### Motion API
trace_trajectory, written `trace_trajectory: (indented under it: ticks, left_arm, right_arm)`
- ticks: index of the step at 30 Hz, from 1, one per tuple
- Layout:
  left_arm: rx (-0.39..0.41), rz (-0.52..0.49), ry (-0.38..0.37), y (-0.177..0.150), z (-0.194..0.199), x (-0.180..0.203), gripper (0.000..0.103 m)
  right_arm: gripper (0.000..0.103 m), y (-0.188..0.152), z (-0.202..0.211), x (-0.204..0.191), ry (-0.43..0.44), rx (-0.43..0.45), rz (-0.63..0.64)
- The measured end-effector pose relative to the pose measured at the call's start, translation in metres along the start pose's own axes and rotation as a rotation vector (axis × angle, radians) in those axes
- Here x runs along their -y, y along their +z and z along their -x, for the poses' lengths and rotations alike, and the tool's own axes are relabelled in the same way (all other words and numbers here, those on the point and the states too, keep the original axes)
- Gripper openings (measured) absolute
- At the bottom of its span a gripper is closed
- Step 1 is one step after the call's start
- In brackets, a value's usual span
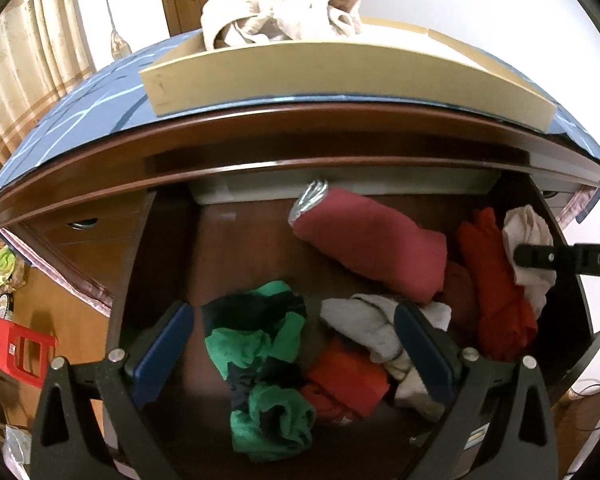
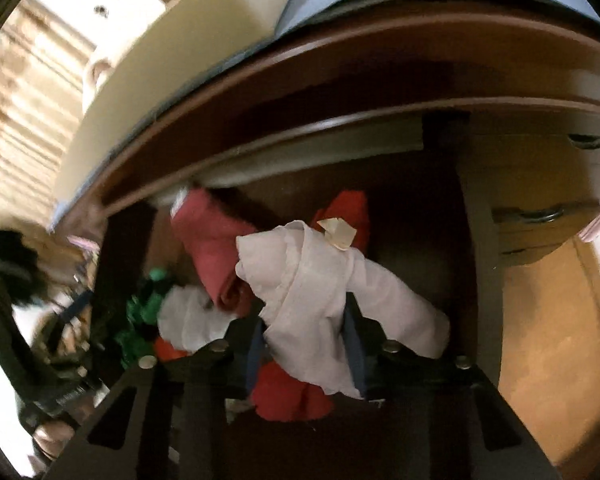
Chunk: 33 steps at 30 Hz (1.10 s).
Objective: Take underwear out of drawer
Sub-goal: 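Grasp the light pink underwear with the right tool and lift it, then grasp the red cloth with the left tool while the right tool holds the pink underwear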
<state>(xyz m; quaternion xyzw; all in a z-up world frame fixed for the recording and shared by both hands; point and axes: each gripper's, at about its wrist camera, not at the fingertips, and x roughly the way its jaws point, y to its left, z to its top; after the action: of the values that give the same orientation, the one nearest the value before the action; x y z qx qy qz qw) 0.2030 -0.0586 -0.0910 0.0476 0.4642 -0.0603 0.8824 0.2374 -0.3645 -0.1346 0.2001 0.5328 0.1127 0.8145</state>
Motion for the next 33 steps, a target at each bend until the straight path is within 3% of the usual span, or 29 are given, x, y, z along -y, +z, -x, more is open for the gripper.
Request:
trace_trajectory:
  ticks: [5,12,18,23,27,33]
  left_arm:
    - [0.005,-0.03,-0.021,0.005,0.001,0.011,0.102]
    - [-0.011,-0.089,-0.129,0.021,-0.001,0.05,0.102]
    - [-0.09,-0.193,-0.195,0.029,-0.02,0.109,0.101]
    - [-0.203,-0.216,-0.227,0.032,-0.045,0.146,0.088]
    - [-0.3,-0.234,-0.193,0.032,-0.067,0.171,0.081]
    - [-0.323,-0.291,-0.14,0.035,-0.079,0.194,0.086]
  right_arm:
    - [0.031,-0.005,0.018,0.01,0.029,0.079,-0.042]
    - [0.031,-0.015,0.072,0.016,0.118,0.24,-0.093]
    - [0.031,-0.02,0.114,0.01,0.105,0.364,-0.068]
    - [0.031,-0.022,0.131,0.011,0.093,0.422,-0.056]
    - [0.031,-0.024,0.13,0.011,0.095,0.441,-0.053]
    - [0.031,-0.023,0.13,0.016,0.113,0.457,-0.067]
